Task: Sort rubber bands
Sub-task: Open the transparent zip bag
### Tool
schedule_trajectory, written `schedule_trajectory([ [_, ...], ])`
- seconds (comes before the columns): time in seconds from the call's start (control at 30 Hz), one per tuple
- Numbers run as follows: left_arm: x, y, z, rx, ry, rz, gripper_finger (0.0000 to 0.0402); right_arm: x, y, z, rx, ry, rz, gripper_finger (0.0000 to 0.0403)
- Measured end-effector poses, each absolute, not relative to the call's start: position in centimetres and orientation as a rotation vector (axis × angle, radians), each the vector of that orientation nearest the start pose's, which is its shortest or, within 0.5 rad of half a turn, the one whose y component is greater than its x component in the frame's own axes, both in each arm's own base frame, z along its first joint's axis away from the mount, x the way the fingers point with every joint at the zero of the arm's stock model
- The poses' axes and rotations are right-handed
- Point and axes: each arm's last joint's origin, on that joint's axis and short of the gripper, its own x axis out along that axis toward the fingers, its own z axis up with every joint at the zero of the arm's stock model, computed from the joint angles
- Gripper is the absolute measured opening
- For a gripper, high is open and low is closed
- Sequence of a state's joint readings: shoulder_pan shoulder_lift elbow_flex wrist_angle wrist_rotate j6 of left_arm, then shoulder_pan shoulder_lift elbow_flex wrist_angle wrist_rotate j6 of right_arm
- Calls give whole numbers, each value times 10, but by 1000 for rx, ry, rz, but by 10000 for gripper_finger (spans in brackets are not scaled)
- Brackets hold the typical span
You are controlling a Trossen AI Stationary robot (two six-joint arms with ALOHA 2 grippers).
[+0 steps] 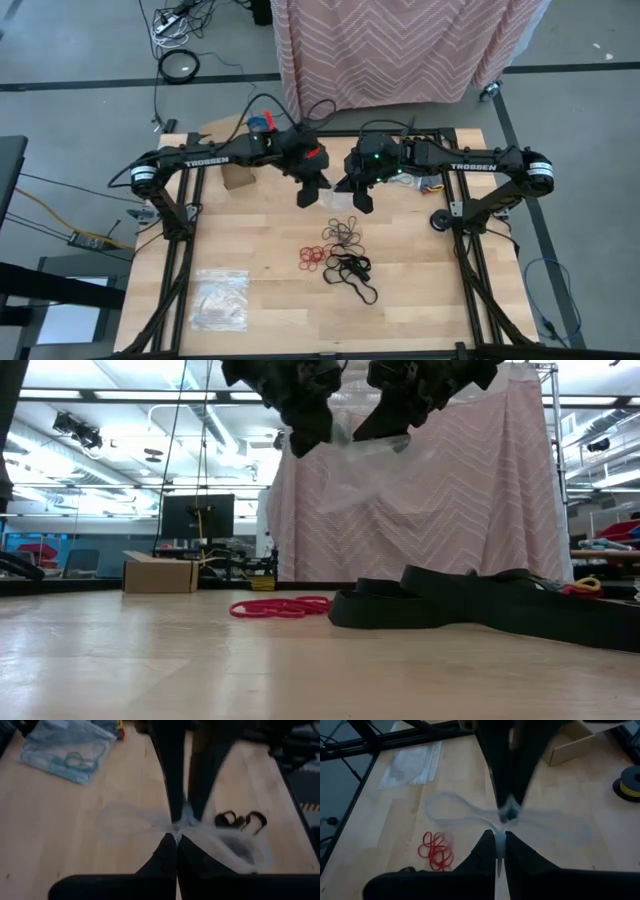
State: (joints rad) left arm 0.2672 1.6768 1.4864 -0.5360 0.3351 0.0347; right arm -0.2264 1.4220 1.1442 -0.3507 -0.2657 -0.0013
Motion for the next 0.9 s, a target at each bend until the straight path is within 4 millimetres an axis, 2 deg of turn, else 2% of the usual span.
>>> schedule_trajectory([
  [0.23,365,89,322,-209,614,-83,1,305,-64,300,150,594,32,11],
  [0.47,368,88,314,-230,664,-94,0,304,-66,298,154,604,28,11],
  [0.63,364,88,305,-244,741,-79,9,299,-65,293,175,684,14,11],
  [0.8,357,89,317,-238,705,-93,36,292,-64,275,201,782,6,11],
  [0.9,353,88,314,-234,754,-101,51,290,-63,265,217,790,2,11],
])
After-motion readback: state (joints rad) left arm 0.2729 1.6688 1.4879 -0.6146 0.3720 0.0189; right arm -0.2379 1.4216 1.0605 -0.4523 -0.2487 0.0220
